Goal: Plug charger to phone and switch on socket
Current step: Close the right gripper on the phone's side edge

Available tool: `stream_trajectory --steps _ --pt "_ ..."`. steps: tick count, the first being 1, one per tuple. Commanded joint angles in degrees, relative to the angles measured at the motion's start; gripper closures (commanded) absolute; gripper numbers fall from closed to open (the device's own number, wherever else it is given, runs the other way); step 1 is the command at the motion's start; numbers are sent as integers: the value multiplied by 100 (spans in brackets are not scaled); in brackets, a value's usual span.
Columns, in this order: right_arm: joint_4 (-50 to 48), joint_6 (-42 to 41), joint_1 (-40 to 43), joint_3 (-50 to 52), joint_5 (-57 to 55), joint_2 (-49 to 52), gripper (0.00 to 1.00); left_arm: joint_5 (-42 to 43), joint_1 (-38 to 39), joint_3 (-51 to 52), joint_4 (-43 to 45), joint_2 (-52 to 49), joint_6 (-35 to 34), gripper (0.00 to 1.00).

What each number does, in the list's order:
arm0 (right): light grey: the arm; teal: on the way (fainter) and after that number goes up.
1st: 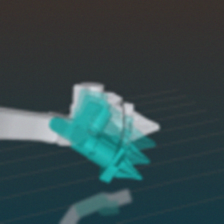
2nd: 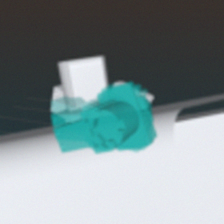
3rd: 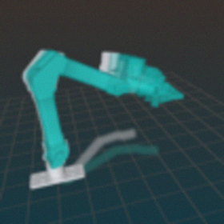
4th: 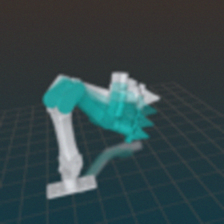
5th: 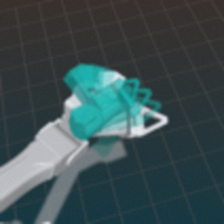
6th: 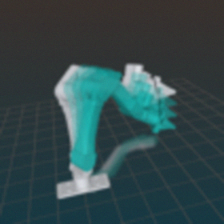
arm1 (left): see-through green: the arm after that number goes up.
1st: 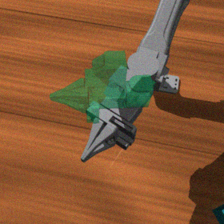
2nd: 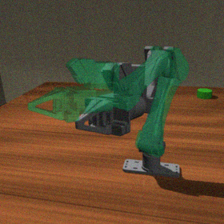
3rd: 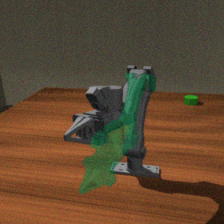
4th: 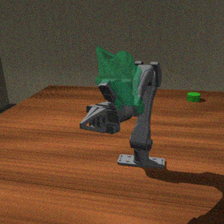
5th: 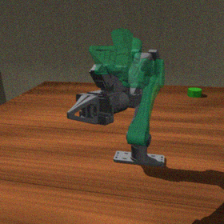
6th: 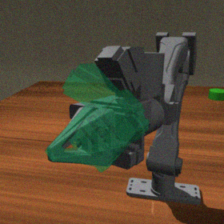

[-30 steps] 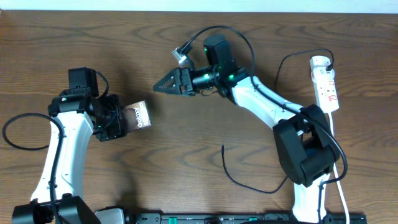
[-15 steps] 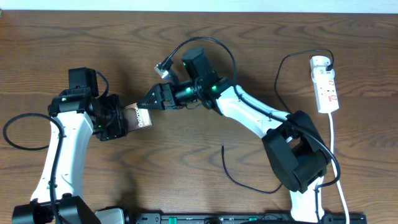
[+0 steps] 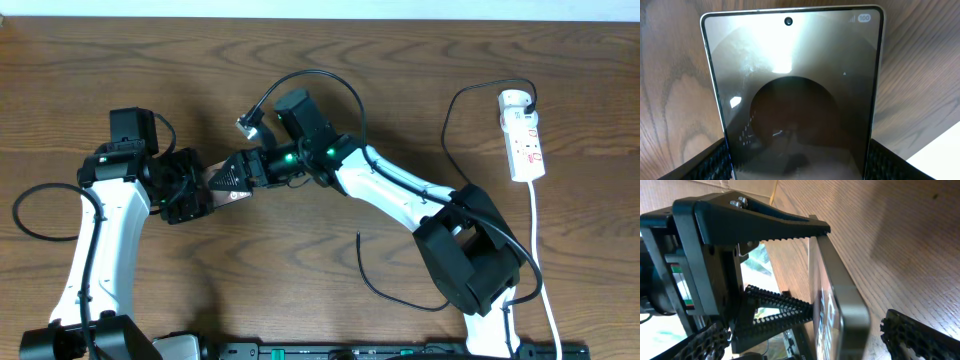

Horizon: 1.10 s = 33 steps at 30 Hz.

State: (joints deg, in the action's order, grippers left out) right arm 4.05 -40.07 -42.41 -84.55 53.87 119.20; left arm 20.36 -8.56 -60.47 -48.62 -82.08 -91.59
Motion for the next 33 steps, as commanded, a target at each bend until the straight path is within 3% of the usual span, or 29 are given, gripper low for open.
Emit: stream_trajectory --steps 1,23,30,33 --pt "2 96 -57 -50 -142 -90 3 339 0 -164 0 17 -70 93" --pt "-37 26 -81 -50 -525 -90 5 1012 0 -164 -39 15 -518 93" --pt "-61 24 -81 -50 -551 -90 17 1008 0 -164 -39 15 -514 92" --pt "-61 24 -81 -50 -551 -90 17 1005 0 -164 -39 15 -516 93"
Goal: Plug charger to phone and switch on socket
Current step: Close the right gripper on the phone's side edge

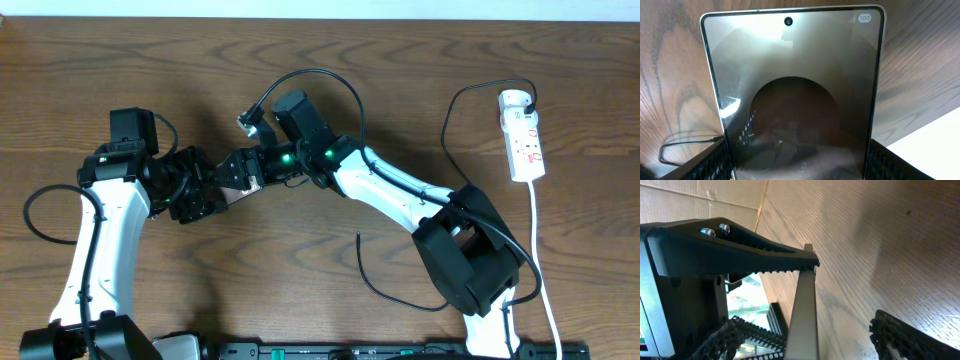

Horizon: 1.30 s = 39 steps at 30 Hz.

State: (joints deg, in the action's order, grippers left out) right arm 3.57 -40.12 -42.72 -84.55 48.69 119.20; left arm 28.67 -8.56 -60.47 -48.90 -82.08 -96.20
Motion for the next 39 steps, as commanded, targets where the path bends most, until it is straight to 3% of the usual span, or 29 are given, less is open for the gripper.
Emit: stream_trajectory --steps 1,24,33,36,39 --pt "-11 28 -50 -50 -33 -90 18 175 0 -164 -11 15 -52 93" --pt "-11 -13 -52 -50 59 -90 62 81 0 -164 -9 15 -7 93" --pt "-11 -11 -98 -50 122 -90 65 68 0 -164 -7 15 61 93" --pt "-4 -11 -138 -50 146 -90 60 68 0 -164 -4 15 122 93" --pt "4 -11 -192 -50 166 -90 64 68 0 -164 20 15 197 93"
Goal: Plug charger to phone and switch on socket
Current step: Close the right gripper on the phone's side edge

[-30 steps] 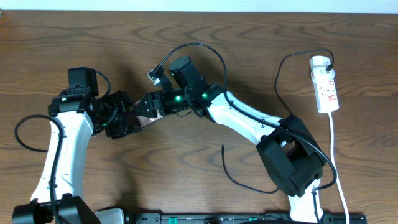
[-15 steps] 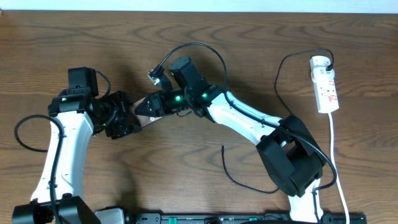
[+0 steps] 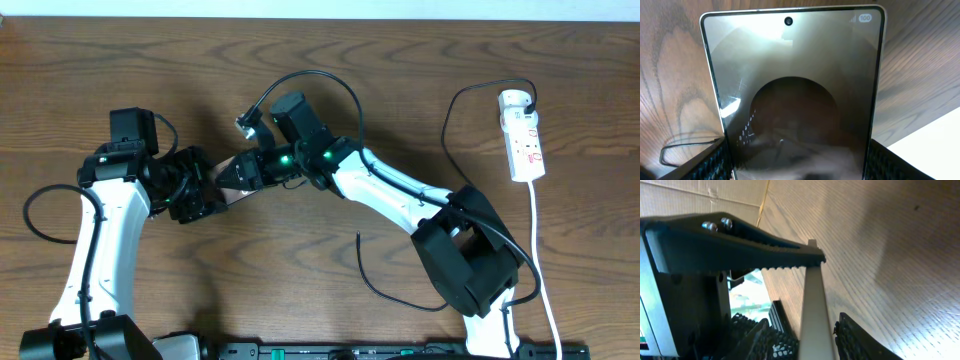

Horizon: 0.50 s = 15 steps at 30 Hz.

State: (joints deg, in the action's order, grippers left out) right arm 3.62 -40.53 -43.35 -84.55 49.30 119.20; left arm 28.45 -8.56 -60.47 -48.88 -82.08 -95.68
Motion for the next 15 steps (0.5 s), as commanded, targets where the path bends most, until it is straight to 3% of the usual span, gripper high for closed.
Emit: stream_trajectory --steps 1,15 --pt "2 33 -162 -50 109 -90 64 87 0 -164 35 15 240 93" --pt "7 37 -212 -50 210 -90 67 46 0 -164 85 15 651 93"
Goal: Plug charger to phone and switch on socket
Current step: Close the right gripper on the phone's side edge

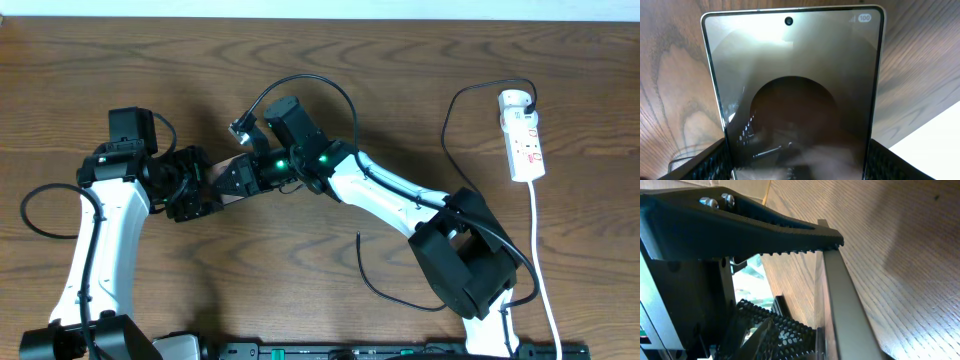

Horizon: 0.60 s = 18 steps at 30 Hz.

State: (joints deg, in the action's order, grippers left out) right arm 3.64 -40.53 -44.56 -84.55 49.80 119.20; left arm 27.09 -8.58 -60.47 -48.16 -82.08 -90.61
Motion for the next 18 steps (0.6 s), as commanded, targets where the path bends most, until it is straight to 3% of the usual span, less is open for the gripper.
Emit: stream_trajectory --steps 1,18 --pt "4 37 -92 -50 160 -90 69 181 2 -164 26 15 144 93" --pt "306 249 -92 -50 179 -90 82 184 2 -164 68 15 168 93"
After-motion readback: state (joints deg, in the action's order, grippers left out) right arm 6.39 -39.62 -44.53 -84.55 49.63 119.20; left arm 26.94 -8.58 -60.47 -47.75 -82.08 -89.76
